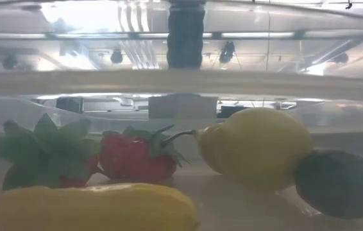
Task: Pick and placing Produce into tupperware
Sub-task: Return to Home Position
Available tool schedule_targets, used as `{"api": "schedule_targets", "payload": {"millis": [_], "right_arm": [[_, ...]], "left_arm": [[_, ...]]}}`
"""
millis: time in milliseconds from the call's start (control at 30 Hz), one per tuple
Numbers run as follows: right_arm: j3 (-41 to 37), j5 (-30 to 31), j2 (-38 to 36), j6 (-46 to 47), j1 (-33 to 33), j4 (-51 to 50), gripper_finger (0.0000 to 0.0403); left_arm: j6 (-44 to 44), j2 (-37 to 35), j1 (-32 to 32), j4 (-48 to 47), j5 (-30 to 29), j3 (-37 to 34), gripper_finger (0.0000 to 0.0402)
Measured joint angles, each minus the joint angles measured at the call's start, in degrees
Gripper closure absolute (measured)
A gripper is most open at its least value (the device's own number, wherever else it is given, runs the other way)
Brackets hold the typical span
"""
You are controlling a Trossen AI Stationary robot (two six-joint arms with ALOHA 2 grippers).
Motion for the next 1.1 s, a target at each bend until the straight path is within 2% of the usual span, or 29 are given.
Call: {"api": "schedule_targets", "payload": {"millis": [167,333,567,700,833,1000,1100], "right_arm": [[-0.1,-0.1,0.0,1.2,0.0,0.0,0.0331],[-0.1,0.0,0.1,1.9,0.0,0.0,0.0331],[-0.9,0.3,0.1,2.7,0.0,0.1,0.0334],[-2.1,0.9,0.1,3.3,0.0,0.2,0.0333],[-3.2,1.8,0.1,5.0,0.0,0.2,0.0334],[-4.1,1.8,0.1,5.7,0.0,0.2,0.0333],[-4.6,1.8,0.1,6.7,0.0,0.2,0.0330]], "left_arm": [[-0.8,-4.9,0.0,8.6,2.4,-9.8,0.0401],[0.0,-6.4,0.6,10.4,0.9,-13.7,0.0401],[-5.8,-0.7,2.8,21.4,5.2,-19.8,0.0401],[-8.3,4.2,4.7,25.9,4.7,-22.1,0.0401],[-7.9,7.2,8.7,25.2,6.7,-20.5,0.0401],[-10.1,8.4,17.7,20.6,8.9,-20.2,0.0401],[-11.4,6.9,22.3,19.6,13.4,-20.4,0.0401]]}}
